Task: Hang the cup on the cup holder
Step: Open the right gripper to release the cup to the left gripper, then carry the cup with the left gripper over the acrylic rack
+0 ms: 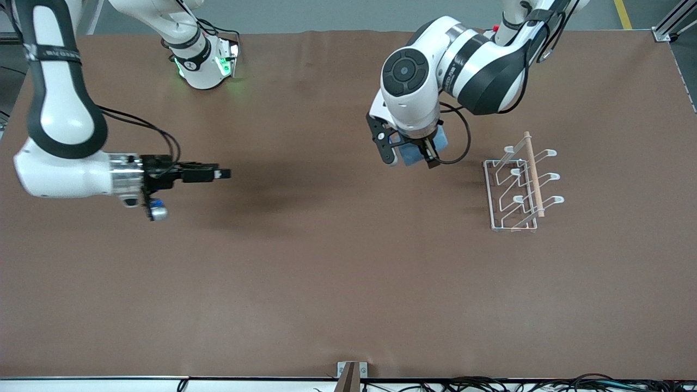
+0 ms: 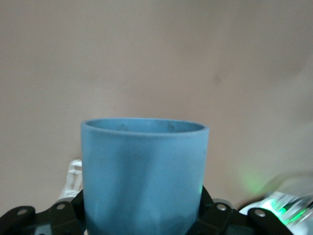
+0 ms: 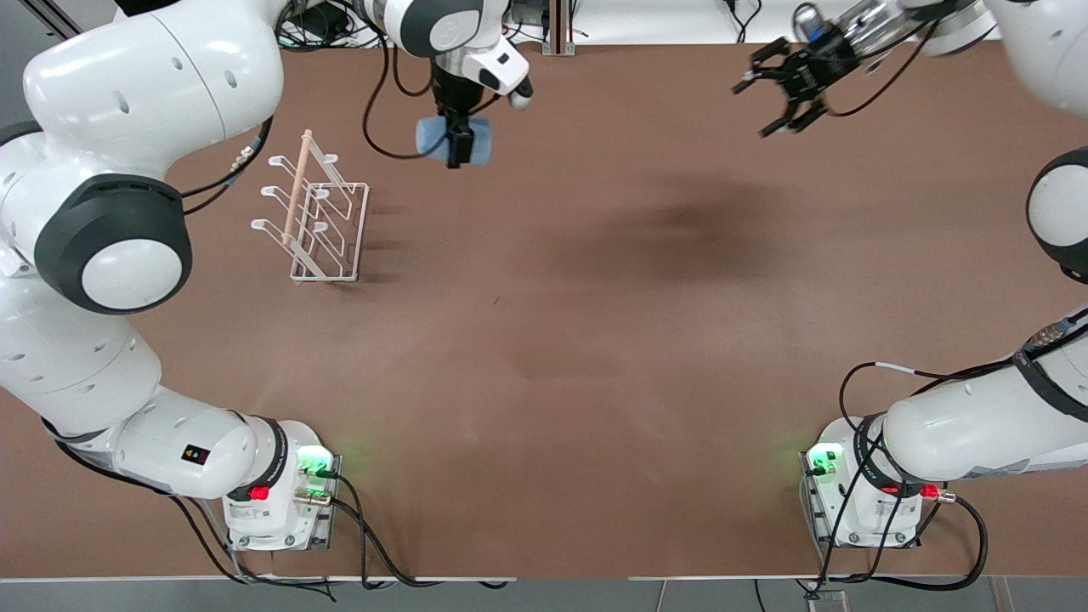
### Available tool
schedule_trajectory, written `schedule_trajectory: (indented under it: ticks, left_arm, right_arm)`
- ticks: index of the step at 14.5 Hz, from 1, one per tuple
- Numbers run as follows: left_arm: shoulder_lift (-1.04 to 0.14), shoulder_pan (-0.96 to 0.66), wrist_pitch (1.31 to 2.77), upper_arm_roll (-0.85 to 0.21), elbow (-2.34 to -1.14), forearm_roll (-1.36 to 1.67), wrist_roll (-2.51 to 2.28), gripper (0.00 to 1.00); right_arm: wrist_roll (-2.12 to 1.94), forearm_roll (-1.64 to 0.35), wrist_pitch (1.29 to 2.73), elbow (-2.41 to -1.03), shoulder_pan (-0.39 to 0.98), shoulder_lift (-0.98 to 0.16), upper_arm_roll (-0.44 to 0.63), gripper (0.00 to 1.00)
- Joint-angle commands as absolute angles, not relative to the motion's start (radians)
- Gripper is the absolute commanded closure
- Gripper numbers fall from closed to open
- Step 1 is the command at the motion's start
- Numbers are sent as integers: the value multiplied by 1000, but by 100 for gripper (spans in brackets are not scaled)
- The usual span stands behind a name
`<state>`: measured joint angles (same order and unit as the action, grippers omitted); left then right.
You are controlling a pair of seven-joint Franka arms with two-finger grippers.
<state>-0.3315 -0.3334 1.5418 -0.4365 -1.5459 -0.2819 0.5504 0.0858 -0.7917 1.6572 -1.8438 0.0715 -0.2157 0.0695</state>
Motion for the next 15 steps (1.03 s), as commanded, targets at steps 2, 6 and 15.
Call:
schedule_trajectory:
  ticks: [2,6,15]
  left_arm:
    - [-305,-309,1476,-436,-1552,-473,782,100]
    - [-310,-269,1450,-436,-1595,-659,880,100]
    - [-414,-225,1443,-427,-1801,-1075,897,100]
  right_arm:
    - [160,-388,1678,-1723,26,-212,58,0]
    - [158,-36,1746,-1675,18,-195,58,0]
    - [26,-11,1571,-1436,-58,-106,58,0]
